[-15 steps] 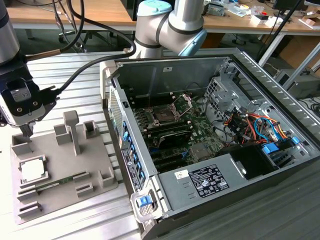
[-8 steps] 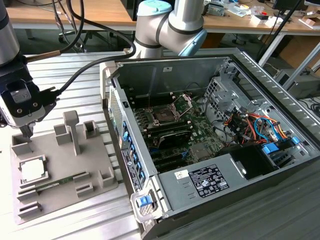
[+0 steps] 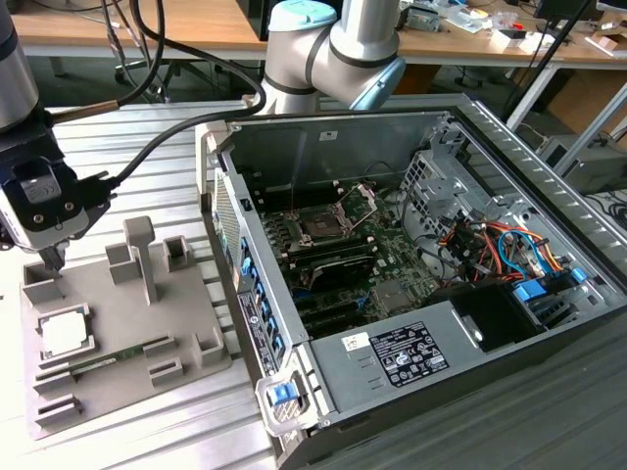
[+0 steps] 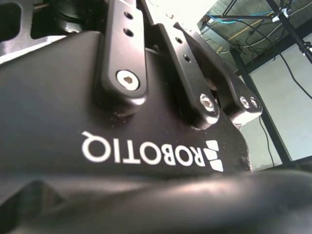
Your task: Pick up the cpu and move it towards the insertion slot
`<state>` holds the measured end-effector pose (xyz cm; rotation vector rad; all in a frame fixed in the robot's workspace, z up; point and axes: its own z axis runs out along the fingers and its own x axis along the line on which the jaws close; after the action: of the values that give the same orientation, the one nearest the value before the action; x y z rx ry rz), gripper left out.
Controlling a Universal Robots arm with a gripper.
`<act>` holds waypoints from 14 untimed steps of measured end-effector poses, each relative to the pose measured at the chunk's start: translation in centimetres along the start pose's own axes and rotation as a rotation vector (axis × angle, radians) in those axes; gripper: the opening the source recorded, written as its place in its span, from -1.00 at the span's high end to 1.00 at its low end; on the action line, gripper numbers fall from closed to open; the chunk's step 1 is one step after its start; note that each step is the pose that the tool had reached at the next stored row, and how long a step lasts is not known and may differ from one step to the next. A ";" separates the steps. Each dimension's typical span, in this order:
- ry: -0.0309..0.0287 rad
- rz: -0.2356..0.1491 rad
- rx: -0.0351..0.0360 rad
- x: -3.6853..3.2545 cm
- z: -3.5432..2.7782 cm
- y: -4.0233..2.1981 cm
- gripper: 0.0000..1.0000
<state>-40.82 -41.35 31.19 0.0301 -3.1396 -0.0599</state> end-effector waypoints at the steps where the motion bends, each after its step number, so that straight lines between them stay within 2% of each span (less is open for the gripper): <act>1: 0.0001 0.000 0.0000 0.01 0.03 -0.01 0.79; 14: 0.0001 0.000 0.0001 0.13 0.26 -0.04 0.79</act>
<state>-40.95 -41.38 30.93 0.0301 -3.1395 -0.0598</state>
